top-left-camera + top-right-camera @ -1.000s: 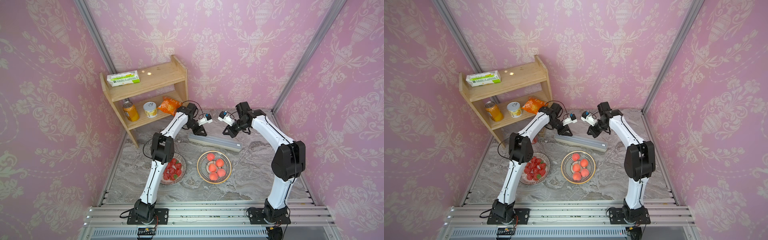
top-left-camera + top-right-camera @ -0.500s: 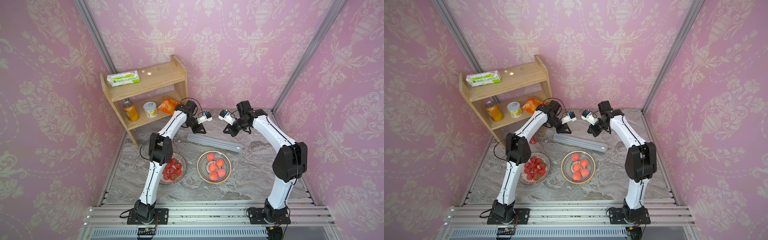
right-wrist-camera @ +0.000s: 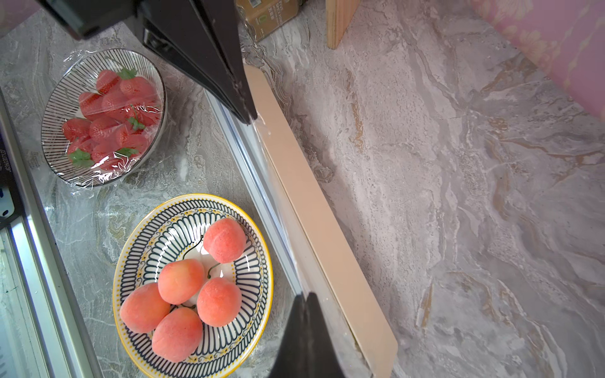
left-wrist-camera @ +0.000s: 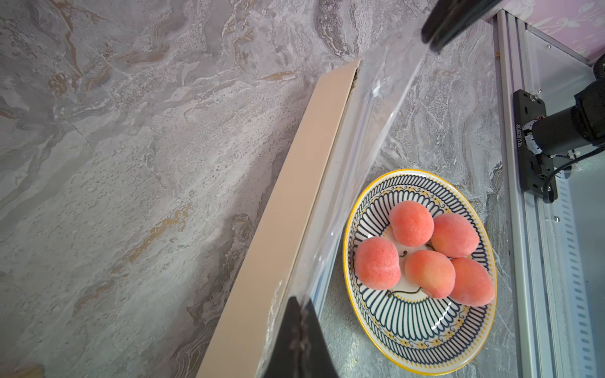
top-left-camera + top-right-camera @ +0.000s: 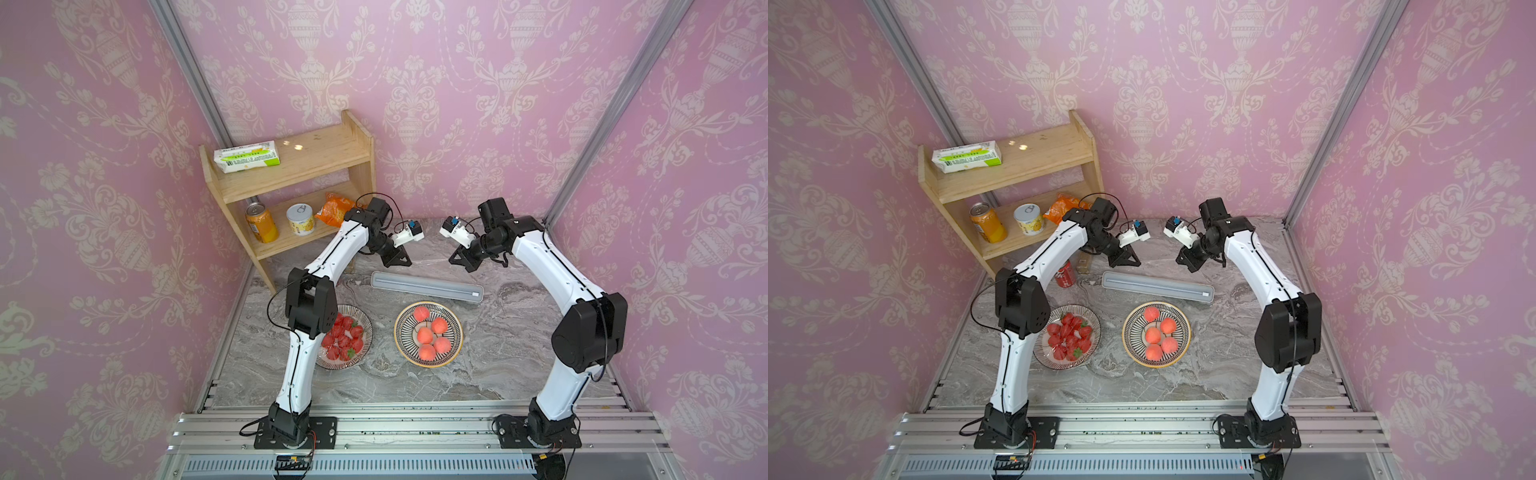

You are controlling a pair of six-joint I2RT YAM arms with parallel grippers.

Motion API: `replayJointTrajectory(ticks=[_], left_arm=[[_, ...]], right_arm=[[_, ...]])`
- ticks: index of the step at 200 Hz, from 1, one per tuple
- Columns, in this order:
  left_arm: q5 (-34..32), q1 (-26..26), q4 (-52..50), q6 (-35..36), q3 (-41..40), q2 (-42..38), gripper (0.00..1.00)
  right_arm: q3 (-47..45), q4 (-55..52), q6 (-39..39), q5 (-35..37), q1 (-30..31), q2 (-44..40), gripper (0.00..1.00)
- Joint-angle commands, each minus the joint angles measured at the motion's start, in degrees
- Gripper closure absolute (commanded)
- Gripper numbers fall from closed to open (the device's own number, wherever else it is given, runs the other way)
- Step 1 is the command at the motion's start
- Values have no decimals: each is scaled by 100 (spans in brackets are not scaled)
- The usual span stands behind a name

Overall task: Wrap the plate with plastic wrap
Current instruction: Pull the plastic wrap from the plastic wrap cutting box.

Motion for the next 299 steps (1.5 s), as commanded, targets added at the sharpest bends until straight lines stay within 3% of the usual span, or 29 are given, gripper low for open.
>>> replayJointTrajectory(ticks=[1,125,299], left_arm=[[-50,-36,159,-145,-136,-369,100],[5,-63,1072,-503,-1237,-1118,100],[76,-72,1054,-610,-1096,-1524,100]], right_arm=[[208,-88,-121,-24,15,-302,100],[123,-16,-134,-74,24,-433,100],[836,-408,-304,34,49,-599,100]])
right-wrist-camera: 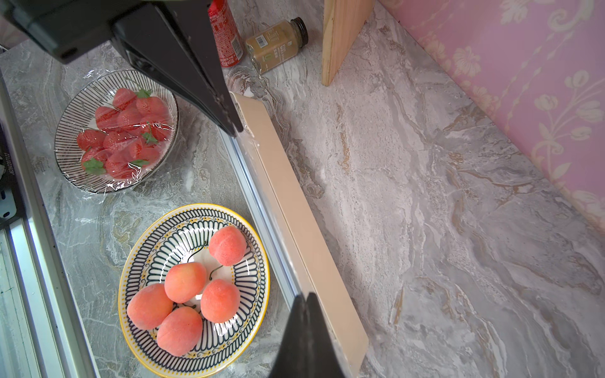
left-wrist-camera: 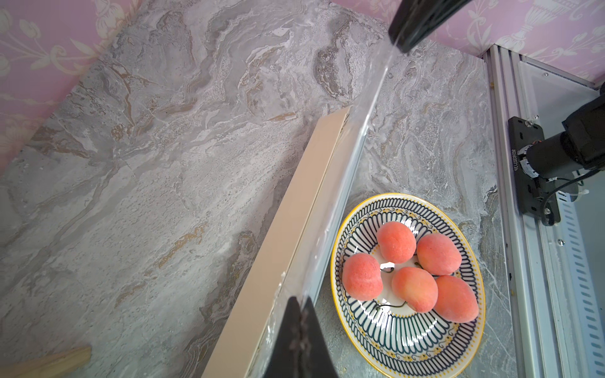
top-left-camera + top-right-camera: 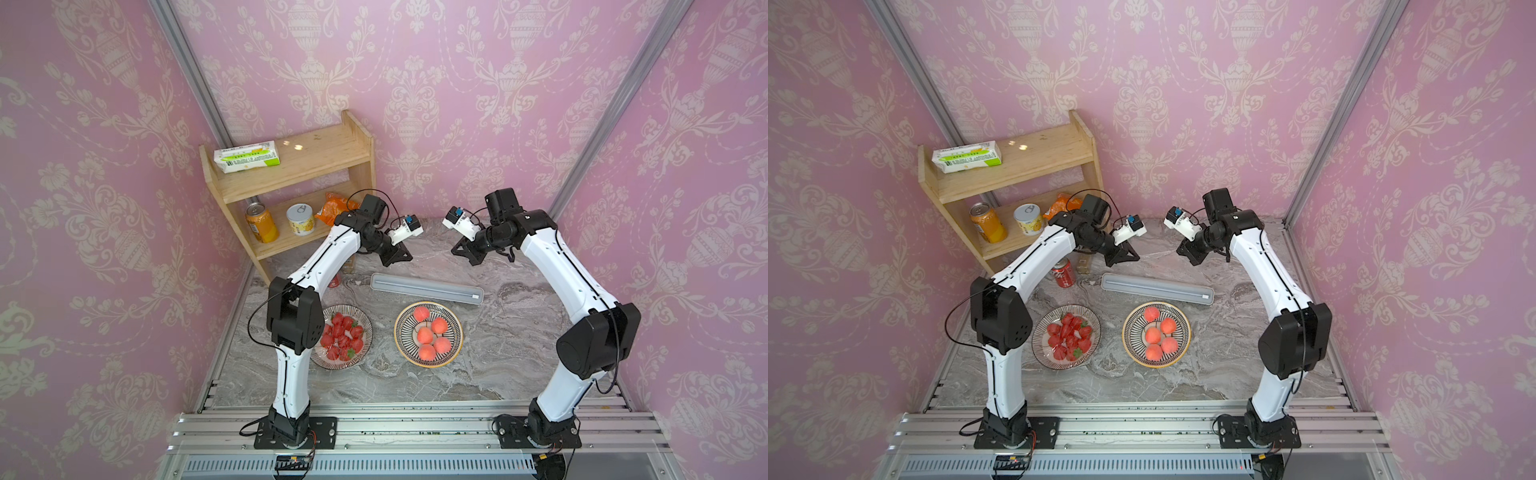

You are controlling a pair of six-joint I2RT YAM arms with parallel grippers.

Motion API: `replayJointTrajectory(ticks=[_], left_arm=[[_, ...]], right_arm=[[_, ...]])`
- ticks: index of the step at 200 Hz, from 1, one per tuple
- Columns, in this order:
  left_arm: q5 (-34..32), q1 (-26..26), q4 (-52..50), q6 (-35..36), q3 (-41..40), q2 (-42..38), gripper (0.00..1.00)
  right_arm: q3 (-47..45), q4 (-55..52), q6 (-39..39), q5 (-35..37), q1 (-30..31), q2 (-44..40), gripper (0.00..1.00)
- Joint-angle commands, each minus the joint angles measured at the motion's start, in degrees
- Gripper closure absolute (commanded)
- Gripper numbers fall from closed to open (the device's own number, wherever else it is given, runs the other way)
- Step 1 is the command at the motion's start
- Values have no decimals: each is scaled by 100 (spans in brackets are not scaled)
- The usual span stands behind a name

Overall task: Wrap the plate with plastic wrap
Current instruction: Pull the plastic wrap from the plastic wrap cutting box.

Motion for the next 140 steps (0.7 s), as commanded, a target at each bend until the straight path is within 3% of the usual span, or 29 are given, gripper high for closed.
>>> replayJointTrajectory(ticks=[1,140], left_arm=[[87,-19,-3,-136,154,-285,100],[-28,-171,-453,-114,928,-247,100]], right_arm=[[312,-109,-152,-24,23,-314,100],[688,-351,-232,82,23,-429,100]])
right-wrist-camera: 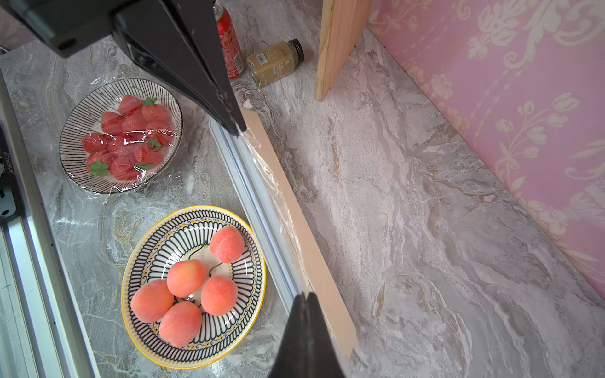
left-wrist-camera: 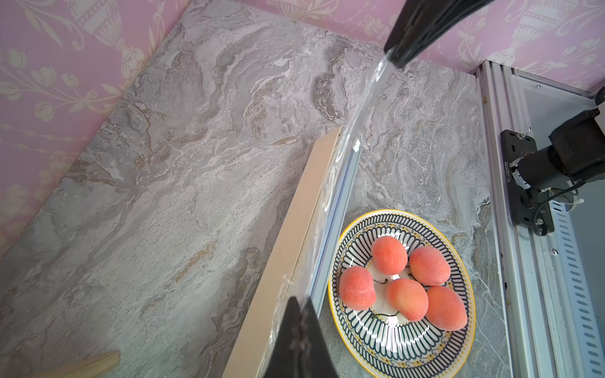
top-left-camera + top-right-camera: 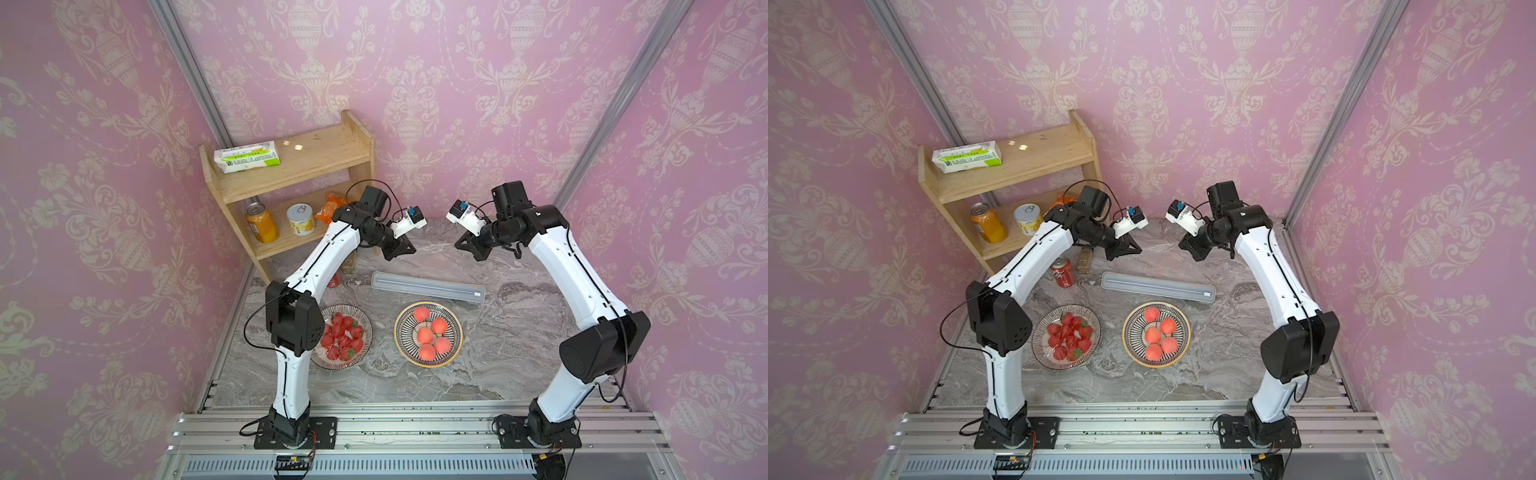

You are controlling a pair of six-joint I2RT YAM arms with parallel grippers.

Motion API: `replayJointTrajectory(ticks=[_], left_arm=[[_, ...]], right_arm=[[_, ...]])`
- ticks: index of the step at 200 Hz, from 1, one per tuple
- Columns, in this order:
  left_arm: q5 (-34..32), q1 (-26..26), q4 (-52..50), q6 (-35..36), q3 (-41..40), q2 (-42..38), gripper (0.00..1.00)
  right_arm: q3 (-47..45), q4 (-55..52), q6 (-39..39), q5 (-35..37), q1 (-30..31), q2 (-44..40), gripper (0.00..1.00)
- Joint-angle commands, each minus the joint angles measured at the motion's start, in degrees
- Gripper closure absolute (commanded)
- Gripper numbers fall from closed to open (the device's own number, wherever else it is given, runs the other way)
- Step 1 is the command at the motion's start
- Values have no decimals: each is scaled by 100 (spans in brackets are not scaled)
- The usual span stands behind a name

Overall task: Wrap the plate with plastic wrap
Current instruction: Pull the plastic wrap from the plastic wrap cutting box.

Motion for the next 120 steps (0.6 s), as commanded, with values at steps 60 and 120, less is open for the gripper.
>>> replayJointTrajectory(ticks=[60,120], left_arm=[[-26,-102,-306,-37,543,-195,100],[-131,-173,-478,6,765,-214,100]], right_arm=[[611,-165,-113,-7,18,-269,100],[706,-230,-140,-3,46,-322,100]])
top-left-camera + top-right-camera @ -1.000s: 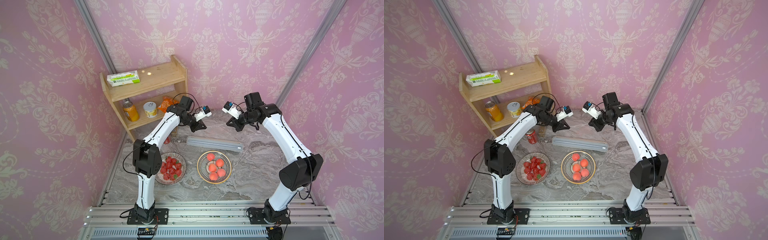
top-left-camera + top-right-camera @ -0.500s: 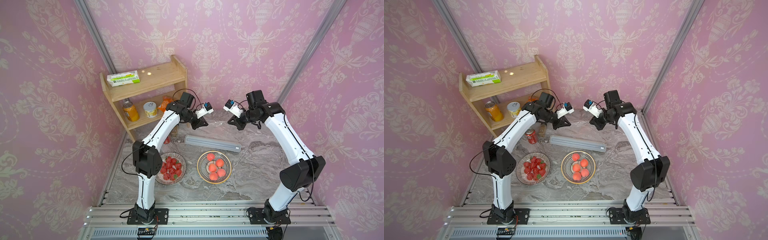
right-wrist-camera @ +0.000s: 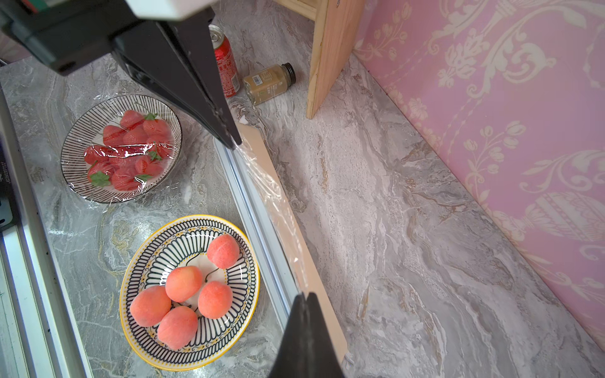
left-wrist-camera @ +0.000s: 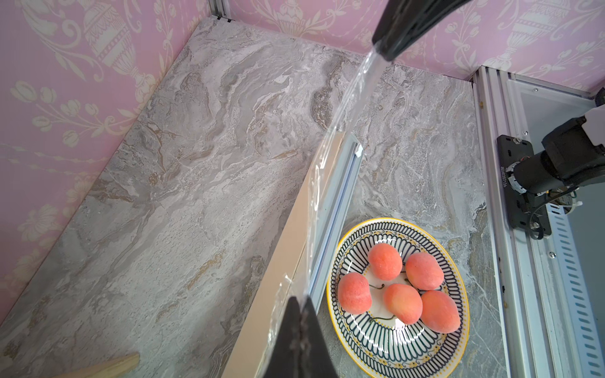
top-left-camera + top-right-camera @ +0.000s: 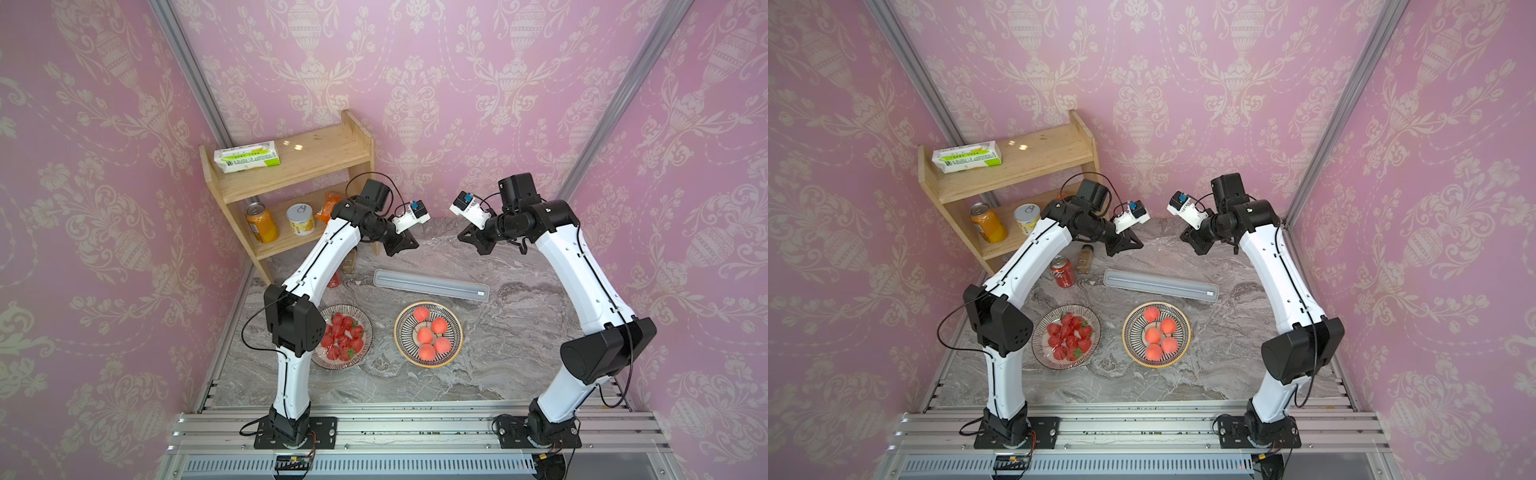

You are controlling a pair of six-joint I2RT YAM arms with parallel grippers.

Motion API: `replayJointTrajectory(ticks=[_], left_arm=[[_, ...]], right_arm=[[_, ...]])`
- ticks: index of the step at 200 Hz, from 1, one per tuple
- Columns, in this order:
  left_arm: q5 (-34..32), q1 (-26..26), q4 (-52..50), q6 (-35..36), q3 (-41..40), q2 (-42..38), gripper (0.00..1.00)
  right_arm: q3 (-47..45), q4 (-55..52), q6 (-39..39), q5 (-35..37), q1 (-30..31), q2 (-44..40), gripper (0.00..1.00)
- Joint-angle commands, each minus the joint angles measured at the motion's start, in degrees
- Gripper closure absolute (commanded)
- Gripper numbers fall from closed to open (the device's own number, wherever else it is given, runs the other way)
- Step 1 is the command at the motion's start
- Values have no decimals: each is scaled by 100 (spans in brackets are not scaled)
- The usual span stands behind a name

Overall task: Wrap the plate with plastic wrap
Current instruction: Pull the plastic wrap from the plastic wrap cutting box.

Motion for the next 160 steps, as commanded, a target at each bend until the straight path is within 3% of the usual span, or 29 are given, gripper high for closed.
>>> replayJointTrajectory(ticks=[1,160], left_arm=[[-37,-62,-139,4,221,-214,100],[-178,-106,-186,24,238,-223,100]], right_arm=[[214,-15,-118,-63,46,-255,100],[199,21,-134,-14,89,-249,100]])
